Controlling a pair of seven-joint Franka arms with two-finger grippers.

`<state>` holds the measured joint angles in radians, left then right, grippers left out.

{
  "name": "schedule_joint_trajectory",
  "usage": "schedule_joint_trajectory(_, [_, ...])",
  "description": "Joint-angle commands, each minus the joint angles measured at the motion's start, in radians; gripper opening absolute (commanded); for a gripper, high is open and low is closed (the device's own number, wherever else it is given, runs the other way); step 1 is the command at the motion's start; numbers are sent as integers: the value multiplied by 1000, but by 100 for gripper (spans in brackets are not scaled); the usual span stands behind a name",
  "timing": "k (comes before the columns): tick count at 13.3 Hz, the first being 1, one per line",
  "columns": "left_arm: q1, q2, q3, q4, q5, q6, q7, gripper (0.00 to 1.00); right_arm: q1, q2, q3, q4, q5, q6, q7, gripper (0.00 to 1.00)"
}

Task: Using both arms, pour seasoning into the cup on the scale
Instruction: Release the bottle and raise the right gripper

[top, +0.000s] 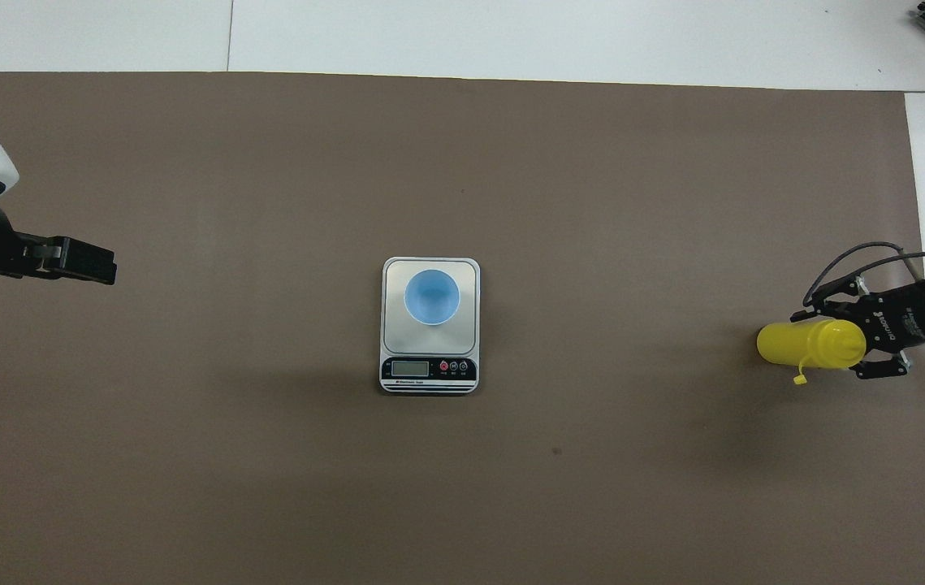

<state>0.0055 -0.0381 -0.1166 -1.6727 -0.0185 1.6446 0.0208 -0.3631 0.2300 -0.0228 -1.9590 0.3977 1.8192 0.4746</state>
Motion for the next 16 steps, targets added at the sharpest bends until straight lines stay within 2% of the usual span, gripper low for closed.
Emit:
schedule_joint_trajectory(1, [11, -28, -5, -27, -12, -5, -7, 100, -11, -40, 6, 15, -17, 6, -4, 100])
schedule_joint_trajectory(4, [11, -28, -5, -28, -12, -5, -7, 100, -13, -81, 6, 29, -36, 22, -17, 100])
schedule_joint_trajectory(9, [11, -28, -5, -28, -12, -5, -7, 100, 1, -113, 9, 58, -167, 65, -206, 100])
schedule_joint_trajectory(13, [11, -28, -5, -27, -12, -5, -7, 100, 7, -188, 75, 60, -243, 65, -367, 100])
schedule_joint_trajectory(16, [11, -28, -5, -27, -12, -5, -7, 100, 7, -262, 168, 61, -250, 57, -439, 100])
